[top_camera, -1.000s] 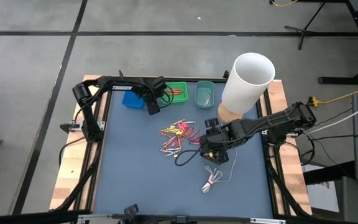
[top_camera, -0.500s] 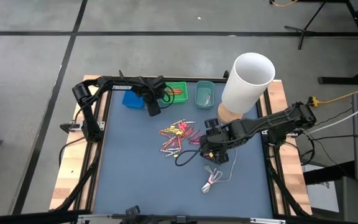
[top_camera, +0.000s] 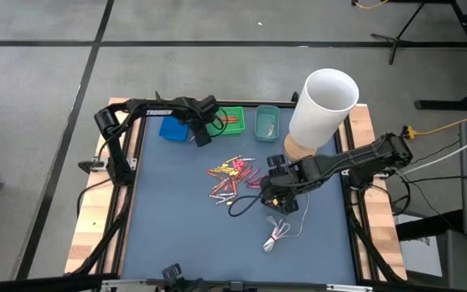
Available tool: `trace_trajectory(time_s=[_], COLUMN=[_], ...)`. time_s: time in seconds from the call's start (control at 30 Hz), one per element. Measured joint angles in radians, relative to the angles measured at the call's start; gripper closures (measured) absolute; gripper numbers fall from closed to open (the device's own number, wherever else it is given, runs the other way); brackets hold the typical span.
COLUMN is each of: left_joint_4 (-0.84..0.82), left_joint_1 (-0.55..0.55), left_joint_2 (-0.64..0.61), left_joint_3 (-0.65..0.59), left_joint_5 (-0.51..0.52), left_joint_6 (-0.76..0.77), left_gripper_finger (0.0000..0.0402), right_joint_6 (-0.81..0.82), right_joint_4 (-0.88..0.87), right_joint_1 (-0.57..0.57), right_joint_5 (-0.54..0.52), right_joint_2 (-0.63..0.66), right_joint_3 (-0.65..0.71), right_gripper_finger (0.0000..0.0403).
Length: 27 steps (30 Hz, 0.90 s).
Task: Sort crayons
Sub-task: Put the gray crayon into the dark green bin
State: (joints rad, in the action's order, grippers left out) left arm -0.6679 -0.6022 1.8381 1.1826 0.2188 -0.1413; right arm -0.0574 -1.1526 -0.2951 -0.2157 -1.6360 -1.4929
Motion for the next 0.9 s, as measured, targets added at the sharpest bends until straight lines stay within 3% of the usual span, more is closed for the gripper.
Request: trace_trajectory(time_s=[0.43, 0.63, 0.9], left_joint_4=[-0.024, -0.038, -0.036], left_joint_1=[0.000, -0.031, -0.066], left_joint_2=[0.000, 0.003, 0.005], left_joint_3=[0.057, 0.046, 0.006], left_joint_5=[-0.029, -0.090, -0.083], left_joint_6=[-0.250, -0.254, -0.228], left_gripper_finger=[0.0285, 0.0285, 0.0285], right_joint_6=[0.007, 0.007, 0.007], right_joint_4=[0.000, 0.000, 0.000], right_joint_1=[0.000, 0.000, 0.000], right_joint_5=[0.000, 0.000, 0.000], right_joint_2=[0.000, 0.000, 0.000], right_joint_3=[0.000, 0.000, 0.000], right_gripper_finger=[0.0240, 0.0240, 0.0240])
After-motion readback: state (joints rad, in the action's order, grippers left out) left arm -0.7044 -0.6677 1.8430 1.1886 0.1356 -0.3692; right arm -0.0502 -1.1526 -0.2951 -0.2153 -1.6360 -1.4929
